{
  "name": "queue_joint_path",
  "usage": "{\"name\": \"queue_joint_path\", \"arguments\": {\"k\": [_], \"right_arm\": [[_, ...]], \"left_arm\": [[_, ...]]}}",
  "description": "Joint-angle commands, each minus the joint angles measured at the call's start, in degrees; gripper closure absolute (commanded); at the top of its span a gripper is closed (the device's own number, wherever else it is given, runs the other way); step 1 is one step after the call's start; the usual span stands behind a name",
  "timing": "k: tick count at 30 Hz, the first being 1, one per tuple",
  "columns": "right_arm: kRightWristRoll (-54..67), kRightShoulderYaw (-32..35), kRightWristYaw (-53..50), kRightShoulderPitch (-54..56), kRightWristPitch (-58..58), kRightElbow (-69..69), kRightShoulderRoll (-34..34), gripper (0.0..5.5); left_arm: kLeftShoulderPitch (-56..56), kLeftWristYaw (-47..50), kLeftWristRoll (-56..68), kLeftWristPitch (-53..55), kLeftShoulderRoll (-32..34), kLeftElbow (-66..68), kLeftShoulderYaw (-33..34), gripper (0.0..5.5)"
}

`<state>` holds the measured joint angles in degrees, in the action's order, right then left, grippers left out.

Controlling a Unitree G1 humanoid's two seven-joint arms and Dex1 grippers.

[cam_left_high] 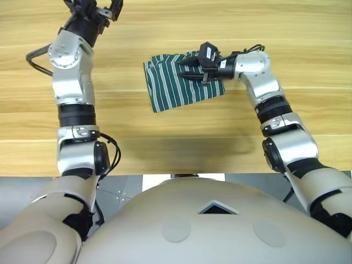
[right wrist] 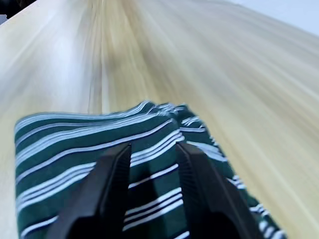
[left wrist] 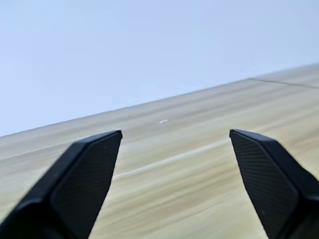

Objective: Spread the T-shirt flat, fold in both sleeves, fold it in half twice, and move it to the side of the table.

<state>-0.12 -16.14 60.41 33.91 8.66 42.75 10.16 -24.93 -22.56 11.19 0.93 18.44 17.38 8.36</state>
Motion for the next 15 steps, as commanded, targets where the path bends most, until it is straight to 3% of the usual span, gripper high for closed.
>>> {"name": "queue_joint_path", "arguments": {"k": [1,5,8,15], "right_arm": [[-5.55,-2.59,-7.60,5.19,2.64,10.03,-3.45,4.59],[-12.26,-6.46,-10.74,10.38,3.62,23.80,-4.74,5.41],[-10.77,-3.02,-12.70,14.07,1.62,30.47,-2.73,5.47],[-4.87,10.94,-23.88,11.75,-0.54,35.42,14.81,5.47]], "left_arm": [[2.14,1.21,1.63,1.34,-2.41,-2.13,0.36,1.62],[3.48,0.76,2.53,1.78,-3.54,-4.54,0.03,1.62],[3.73,0.86,2.66,1.79,-4.30,-5.14,-0.25,1.62],[8.22,3.17,4.61,4.17,-6.10,-15.39,0.47,1.62]]}}
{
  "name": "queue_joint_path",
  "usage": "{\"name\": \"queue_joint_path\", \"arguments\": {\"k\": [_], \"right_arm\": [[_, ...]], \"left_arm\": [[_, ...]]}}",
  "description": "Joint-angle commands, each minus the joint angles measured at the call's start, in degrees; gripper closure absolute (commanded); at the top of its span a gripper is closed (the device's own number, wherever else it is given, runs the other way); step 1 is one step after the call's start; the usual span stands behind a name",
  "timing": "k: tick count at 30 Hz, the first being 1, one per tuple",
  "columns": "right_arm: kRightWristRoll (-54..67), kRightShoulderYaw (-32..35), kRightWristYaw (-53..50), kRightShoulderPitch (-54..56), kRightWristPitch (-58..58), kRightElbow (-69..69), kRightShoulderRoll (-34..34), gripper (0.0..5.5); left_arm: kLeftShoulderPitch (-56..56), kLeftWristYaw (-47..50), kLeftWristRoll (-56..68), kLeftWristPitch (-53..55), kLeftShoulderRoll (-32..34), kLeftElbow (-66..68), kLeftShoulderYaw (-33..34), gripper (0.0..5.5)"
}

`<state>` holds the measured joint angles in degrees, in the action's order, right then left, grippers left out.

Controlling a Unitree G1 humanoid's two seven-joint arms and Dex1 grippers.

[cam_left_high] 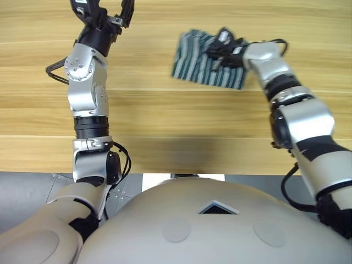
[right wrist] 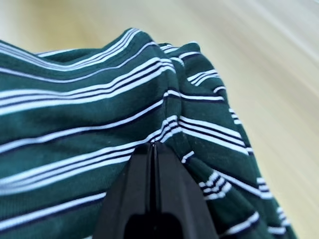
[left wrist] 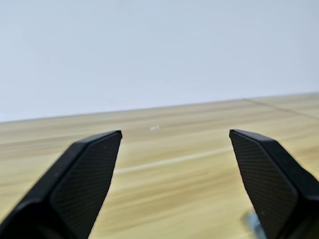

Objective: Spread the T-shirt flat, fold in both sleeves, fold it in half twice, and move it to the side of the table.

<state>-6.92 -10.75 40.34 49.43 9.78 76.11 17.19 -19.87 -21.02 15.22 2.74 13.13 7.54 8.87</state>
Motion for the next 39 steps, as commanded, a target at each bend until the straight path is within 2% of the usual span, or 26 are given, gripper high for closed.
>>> {"name": "queue_joint_path", "arguments": {"k": [1,7,10,15,19,22,32,36,39], "right_arm": [[2.91,7.89,-5.78,-5.67,-1.93,2.33,10.49,5.47],[6.00,17.64,-15.84,-15.57,-2.37,2.84,19.35,5.47],[11.00,24.63,-16.80,-14.20,1.63,1.71,20.07,5.47],[11.18,26.39,-17.44,-10.36,7.76,0.32,17.03,5.47],[10.55,26.33,-16.70,-10.93,7.63,0.65,15.98,5.47],[10.04,26.23,-16.83,-11.70,5.56,1.18,16.26,5.01],[6.37,25.40,-21.54,-10.96,4.04,1.09,17.69,2.98],[8.61,26.29,-16.21,-6.76,11.95,-1.82,15.68,2.30],[12.84,27.26,-11.06,-4.36,20.04,-8.58,10.93,1.92]], "left_arm": [[4.43,2.08,0.70,3.01,-1.00,-7.93,-0.27,1.62],[9.54,2.64,1.57,6.05,-1.37,-16.83,-0.93,1.62],[10.27,2.24,0.31,5.04,-0.76,-16.63,-1.32,1.62],[11.47,3.34,-0.20,2.32,-0.51,-16.23,1.09,1.62],[13.34,3.85,-1.03,1.24,-0.85,-17.67,0.61,1.62],[13.96,4.48,-0.84,1.46,-0.88,-18.89,0.67,1.62],[15.67,4.81,-0.38,2.13,-0.80,-21.89,0.72,1.62],[14.52,6.73,-1.42,-0.74,-1.40,-19.89,2.29,1.62],[13.61,10.46,-5.87,-6.35,-1.18,-14.93,3.37,1.62]]}}
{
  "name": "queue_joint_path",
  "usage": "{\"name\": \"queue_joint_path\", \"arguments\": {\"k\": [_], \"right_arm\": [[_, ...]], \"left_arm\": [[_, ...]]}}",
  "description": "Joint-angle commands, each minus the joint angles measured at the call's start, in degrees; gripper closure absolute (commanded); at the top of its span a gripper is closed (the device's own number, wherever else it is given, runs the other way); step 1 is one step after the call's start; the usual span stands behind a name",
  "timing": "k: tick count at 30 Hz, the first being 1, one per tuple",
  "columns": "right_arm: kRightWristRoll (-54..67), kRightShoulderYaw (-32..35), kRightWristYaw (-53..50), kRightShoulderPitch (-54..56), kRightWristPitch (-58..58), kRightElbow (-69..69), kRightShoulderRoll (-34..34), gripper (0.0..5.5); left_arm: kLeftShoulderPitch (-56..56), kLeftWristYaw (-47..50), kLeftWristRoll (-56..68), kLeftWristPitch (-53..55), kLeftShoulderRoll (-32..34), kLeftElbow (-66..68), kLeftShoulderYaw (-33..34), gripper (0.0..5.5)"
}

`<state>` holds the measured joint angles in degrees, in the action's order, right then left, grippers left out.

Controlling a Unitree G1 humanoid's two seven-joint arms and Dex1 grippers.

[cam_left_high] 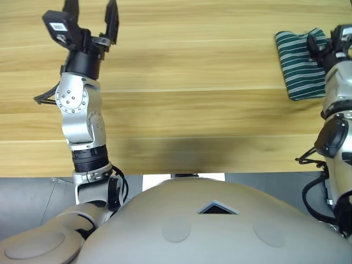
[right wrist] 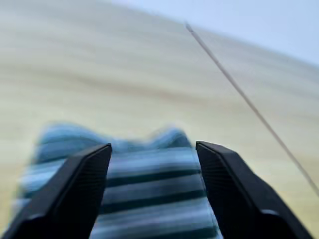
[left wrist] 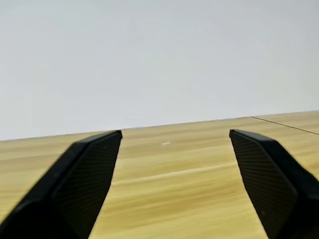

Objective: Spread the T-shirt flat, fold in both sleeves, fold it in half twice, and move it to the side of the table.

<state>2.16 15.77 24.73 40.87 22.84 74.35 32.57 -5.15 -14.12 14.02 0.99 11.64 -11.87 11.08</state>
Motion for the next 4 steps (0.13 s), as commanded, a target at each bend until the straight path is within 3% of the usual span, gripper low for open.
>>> {"name": "queue_joint_path", "arguments": {"k": [1,4], "right_arm": [[5.03,0.19,6.10,4.03,8.34,-10.35,-6.76,1.92],[6.10,-2.97,5.64,0.31,8.15,-20.88,-14.15,1.92]], "left_arm": [[-1.20,4.50,-5.37,-5.76,0.21,5.42,1.53,1.62],[0.45,5.72,-6.59,-8.54,-0.27,4.98,1.77,1.62]]}}
